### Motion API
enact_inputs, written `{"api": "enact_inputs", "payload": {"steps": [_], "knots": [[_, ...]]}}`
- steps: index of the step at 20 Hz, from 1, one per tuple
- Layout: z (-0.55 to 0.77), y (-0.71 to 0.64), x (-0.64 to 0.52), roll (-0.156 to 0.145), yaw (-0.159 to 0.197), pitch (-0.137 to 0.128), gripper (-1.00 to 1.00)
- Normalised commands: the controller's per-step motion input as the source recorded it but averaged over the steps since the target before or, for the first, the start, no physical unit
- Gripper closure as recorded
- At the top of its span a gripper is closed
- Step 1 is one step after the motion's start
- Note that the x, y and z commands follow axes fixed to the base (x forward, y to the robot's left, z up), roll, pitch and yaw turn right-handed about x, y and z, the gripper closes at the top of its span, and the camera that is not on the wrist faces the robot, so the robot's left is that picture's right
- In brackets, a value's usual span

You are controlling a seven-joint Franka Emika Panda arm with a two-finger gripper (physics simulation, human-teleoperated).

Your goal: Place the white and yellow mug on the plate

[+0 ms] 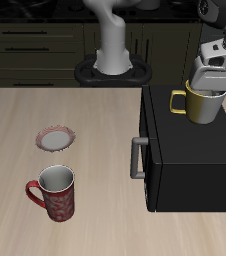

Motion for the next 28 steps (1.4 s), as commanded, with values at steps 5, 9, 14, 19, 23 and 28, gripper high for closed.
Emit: {"api": "enact_inputs", "payload": {"steps": [5, 9, 14, 19, 23, 28], "knots": [[0.05, -0.01, -0.06, 0.013, -0.001, -0.015, 1.0], [-0.01, -0.09, -0.07, -0.004, 0.001, -0.005, 1.0], [0.05, -0.22, -0.23, 0.003, 0.012, -0.03, 1.0], [0.05, -0.28, -0.35, 0.014, 0.02, -0.036, 1.0], [-0.01, -0.34, -0.26, 0.005, 0.032, -0.042, 1.0], [0.0, -0.49, -0.23, -0.031, 0.008, -0.008, 1.0]]}}
